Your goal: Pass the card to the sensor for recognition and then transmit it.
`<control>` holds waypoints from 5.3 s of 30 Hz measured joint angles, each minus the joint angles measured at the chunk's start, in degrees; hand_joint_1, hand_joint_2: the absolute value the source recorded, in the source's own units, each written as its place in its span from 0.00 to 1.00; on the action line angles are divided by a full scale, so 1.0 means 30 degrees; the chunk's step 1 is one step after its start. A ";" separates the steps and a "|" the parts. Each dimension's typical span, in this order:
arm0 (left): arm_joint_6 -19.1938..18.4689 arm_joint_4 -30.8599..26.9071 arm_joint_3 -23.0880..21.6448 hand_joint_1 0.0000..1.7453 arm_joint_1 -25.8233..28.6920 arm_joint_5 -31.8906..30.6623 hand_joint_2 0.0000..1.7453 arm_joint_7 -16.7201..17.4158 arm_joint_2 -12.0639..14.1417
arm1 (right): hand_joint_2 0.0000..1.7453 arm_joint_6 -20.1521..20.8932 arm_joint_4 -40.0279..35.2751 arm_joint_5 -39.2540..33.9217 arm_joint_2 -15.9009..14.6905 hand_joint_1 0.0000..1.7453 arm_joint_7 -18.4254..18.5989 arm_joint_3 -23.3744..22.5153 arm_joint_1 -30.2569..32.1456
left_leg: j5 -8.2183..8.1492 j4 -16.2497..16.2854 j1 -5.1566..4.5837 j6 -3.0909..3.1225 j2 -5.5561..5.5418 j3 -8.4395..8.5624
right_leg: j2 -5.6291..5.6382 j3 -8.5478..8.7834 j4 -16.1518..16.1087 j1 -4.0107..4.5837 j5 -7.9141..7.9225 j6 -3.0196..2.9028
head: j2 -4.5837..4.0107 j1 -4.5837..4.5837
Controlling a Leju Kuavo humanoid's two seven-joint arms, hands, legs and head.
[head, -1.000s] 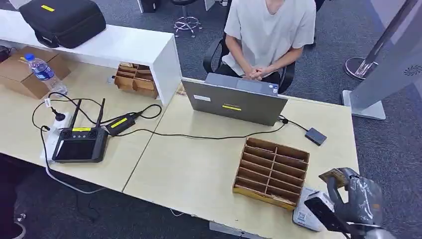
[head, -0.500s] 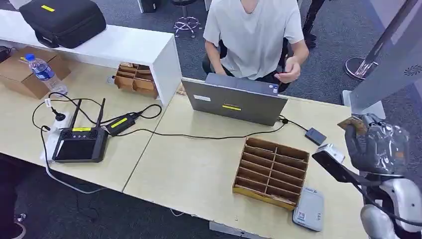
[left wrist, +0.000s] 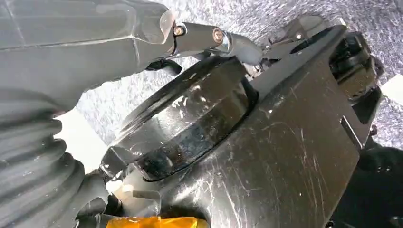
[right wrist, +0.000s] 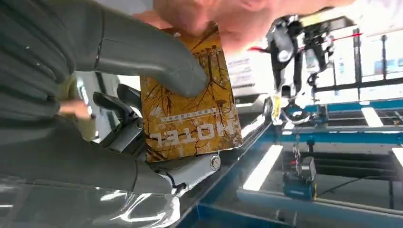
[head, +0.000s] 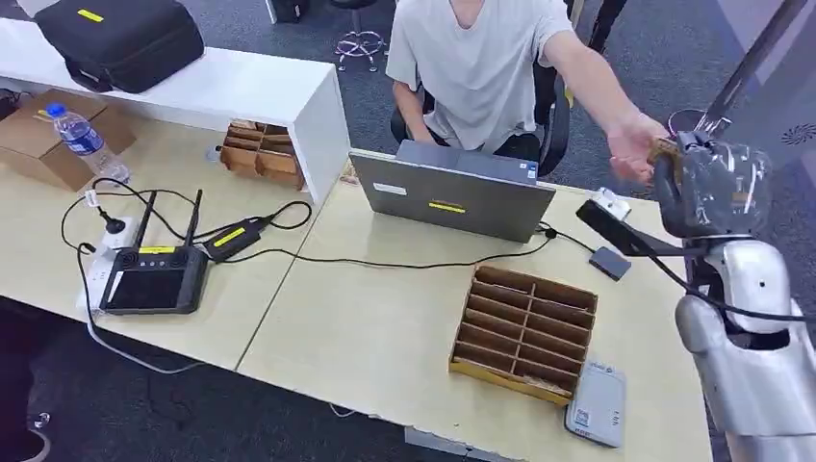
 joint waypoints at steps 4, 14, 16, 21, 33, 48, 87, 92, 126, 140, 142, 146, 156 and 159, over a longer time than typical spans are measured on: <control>-0.0211 0.0000 0.0000 0.00 -0.0242 -0.0700 1.00 0.0313 0.0000 | 1.00 -0.0948 0.3440 0.2132 0.0823 1.00 0.0575 0.0962 -0.2215 | 0.0023 0.0000 0.0006 -0.0032 -0.0009 0.0008 | -0.0004 -0.0002 0.0008 0.0003 0.0007 -0.0010 | 0.0000 0.0000; -0.0926 0.0000 0.0000 0.00 -0.0406 -0.0971 1.00 0.0073 0.0073 | 1.00 -0.1510 0.6724 0.2263 0.1816 0.00 0.0453 0.1561 -0.3755 | 0.0028 0.0001 0.0013 -0.0043 -0.0015 0.0007 | -0.0009 -0.0002 0.0006 0.0009 0.0008 -0.0013 | 0.0000 -0.0007; -0.0918 0.0000 0.0000 0.00 -0.0406 -0.0920 1.00 0.0001 0.0080 | 1.00 -0.1503 0.6921 0.2256 0.1830 0.00 0.0409 0.1619 -0.3807 | 0.0028 0.0001 0.0013 -0.0042 -0.0017 0.0007 | -0.0011 -0.0002 0.0005 0.0010 0.0008 -0.0013 | 0.0000 0.0000; -0.0838 0.0000 0.0000 0.00 -0.0409 -0.0956 1.00 0.0132 0.0073 | 1.00 -0.1481 0.7161 0.2249 0.1837 0.00 0.0365 0.1743 -0.3889 | 0.0028 0.0001 0.0013 -0.0042 -0.0017 0.0008 | -0.0010 -0.0003 0.0005 0.0010 0.0008 -0.0013 | 0.0000 -0.0007; -0.0554 0.0000 0.0000 0.00 -0.0226 -0.0476 1.00 0.0146 0.0058 | 1.00 -0.1225 0.4576 0.0254 0.1553 0.00 -0.0640 0.1706 -0.2291 | 0.0025 0.0001 0.0013 -0.0044 -0.0011 0.0009 | -0.0004 -0.0023 0.0001 0.0010 0.0006 -0.0014 | 0.0000 -0.0007; -0.0321 0.0000 0.0000 0.00 0.0013 0.0617 1.00 -0.0233 0.0066 | 1.00 -0.0352 -0.3052 -0.2348 -0.0501 0.00 -0.1456 0.0687 0.2742 | 0.0014 0.0001 0.0010 -0.0039 -0.0014 0.0000 | -0.0006 -0.0022 -0.0011 0.0009 0.0004 -0.0011 | 0.0000 -0.0007; 0.0102 0.0000 0.0007 0.00 0.0450 0.2854 1.00 -0.0640 0.0044 | 1.00 -0.3732 -1.3954 -0.3937 -0.3794 0.00 -0.3664 -0.2767 1.6198 | -0.0053 -0.0007 0.0012 -0.0028 -0.0011 -0.0006 | -0.0020 -0.0022 -0.0032 0.0011 -0.0032 -0.0010 | 0.0000 0.0000; 0.0087 0.0000 0.0007 0.00 0.0509 0.3160 1.00 -0.0692 0.0066 | 1.00 -0.0751 -1.4347 -0.4840 -0.4589 0.00 -0.3737 -0.3306 1.8021 | -0.0053 -0.0006 0.0009 -0.0028 0.0002 -0.0008 | -0.0010 -0.0020 -0.0033 0.0008 -0.0031 -0.0010 | 0.0000 -0.0007; 0.0073 0.0000 0.0007 0.00 0.0562 0.3459 1.00 -0.0815 0.0066 | 1.00 0.1572 -1.2729 -0.5474 -0.5230 0.00 -0.3249 -0.0829 1.7664 | -0.0053 -0.0007 0.0011 -0.0028 0.0017 -0.0003 | -0.0008 -0.0022 -0.0032 0.0010 -0.0032 -0.0010 | 0.0000 -0.0007; 0.0073 0.0000 0.0007 0.00 0.0552 0.3473 1.00 -0.0750 0.0066 | 1.00 0.1645 -1.1796 -0.5729 -0.4996 0.00 -0.3110 0.0191 1.7510 | -0.0053 -0.0008 0.0012 -0.0029 0.0017 -0.0006 | -0.0008 -0.0020 -0.0031 0.0011 -0.0032 -0.0011 | 0.0000 -0.0007; 0.0073 0.0000 0.0007 0.00 0.0542 0.3444 1.00 -0.0670 0.0066 | 1.00 0.1703 -1.1441 -0.5758 -0.4764 0.00 -0.3088 0.0488 1.7277 | -0.0053 -0.0009 0.0013 -0.0029 0.0020 -0.0003 | -0.0004 -0.0021 -0.0031 0.0012 -0.0032 -0.0011 | 0.0000 -0.0007; 0.0073 0.0000 0.0007 0.00 0.0524 0.3386 1.00 -0.0619 0.0066 | 1.00 0.1936 -1.0632 -0.5940 -0.4130 0.00 -0.3088 0.1043 1.6734 | -0.0051 -0.0010 0.0015 -0.0030 0.0020 0.0000 | -0.0004 -0.0019 -0.0028 0.0013 -0.0031 -0.0011 | 0.0000 -0.0007; 0.0073 0.0000 0.0007 0.00 0.0507 0.3196 1.00 -0.0582 0.0058 | 1.00 0.2381 -0.8852 -0.6319 -0.2519 0.00 -0.3278 0.2107 1.5702 | -0.0050 -0.0010 0.0015 -0.0032 0.0018 -0.0001 | -0.0005 -0.0019 -0.0027 0.0012 -0.0031 -0.0011 | 0.0000 -0.0007; 0.0073 0.0000 0.0007 0.00 0.0495 0.3189 1.00 -0.0546 0.0058 | 1.00 0.2388 -0.8532 -0.6334 -0.2220 0.00 -0.3285 0.2355 1.5514 | -0.0050 -0.0010 0.0014 -0.0032 0.0013 -0.0002 | -0.0010 -0.0018 -0.0028 0.0012 -0.0032 -0.0011 | 0.0000 -0.0007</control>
